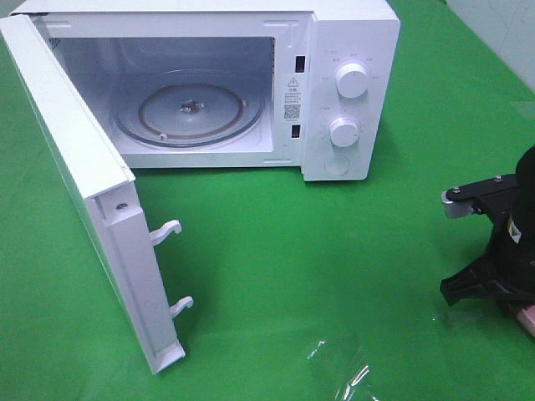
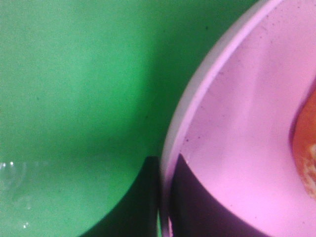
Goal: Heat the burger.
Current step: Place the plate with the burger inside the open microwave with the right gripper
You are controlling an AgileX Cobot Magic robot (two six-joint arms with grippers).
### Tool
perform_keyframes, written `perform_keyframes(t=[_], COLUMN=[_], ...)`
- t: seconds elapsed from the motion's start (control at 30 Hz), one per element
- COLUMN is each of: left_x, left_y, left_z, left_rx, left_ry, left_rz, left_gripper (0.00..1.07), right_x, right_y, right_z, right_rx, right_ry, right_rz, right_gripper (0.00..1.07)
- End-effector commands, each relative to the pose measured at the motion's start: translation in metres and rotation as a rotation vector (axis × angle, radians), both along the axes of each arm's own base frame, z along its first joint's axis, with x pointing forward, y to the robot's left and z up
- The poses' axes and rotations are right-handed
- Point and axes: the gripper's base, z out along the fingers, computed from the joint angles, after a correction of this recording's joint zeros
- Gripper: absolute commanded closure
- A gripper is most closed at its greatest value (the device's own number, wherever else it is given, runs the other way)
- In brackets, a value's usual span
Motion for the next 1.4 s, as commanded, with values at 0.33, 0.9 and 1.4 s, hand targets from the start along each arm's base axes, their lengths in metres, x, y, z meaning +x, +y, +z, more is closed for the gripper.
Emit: perform_keyframes(t=[0.33,0.9,1.4], left_x=[-0.002,-0.002,-0.002], left_y=[-0.001,-0.001,-0.001], left_z=[0.0,0.0,0.0], left_rx=[-0.016,-0.016,-0.016], left_ry=[-0.022,-0.022,-0.022], left_rz=[-0.003,-0.003,-0.003], left_gripper=[0.08,0.08,0.08], right_x=[-0.015,-0.036,-0.065], right_y=[0.019,0.036,0.058], right_z=[0.002,0.046,0.078], right_rx=[-0.152,-0.274,-0.305], right_ry=[0.058,-0.014,-0.082], right_rz=[0.071,0.188,0.307], right_gripper=[1.07,1.07,1.07])
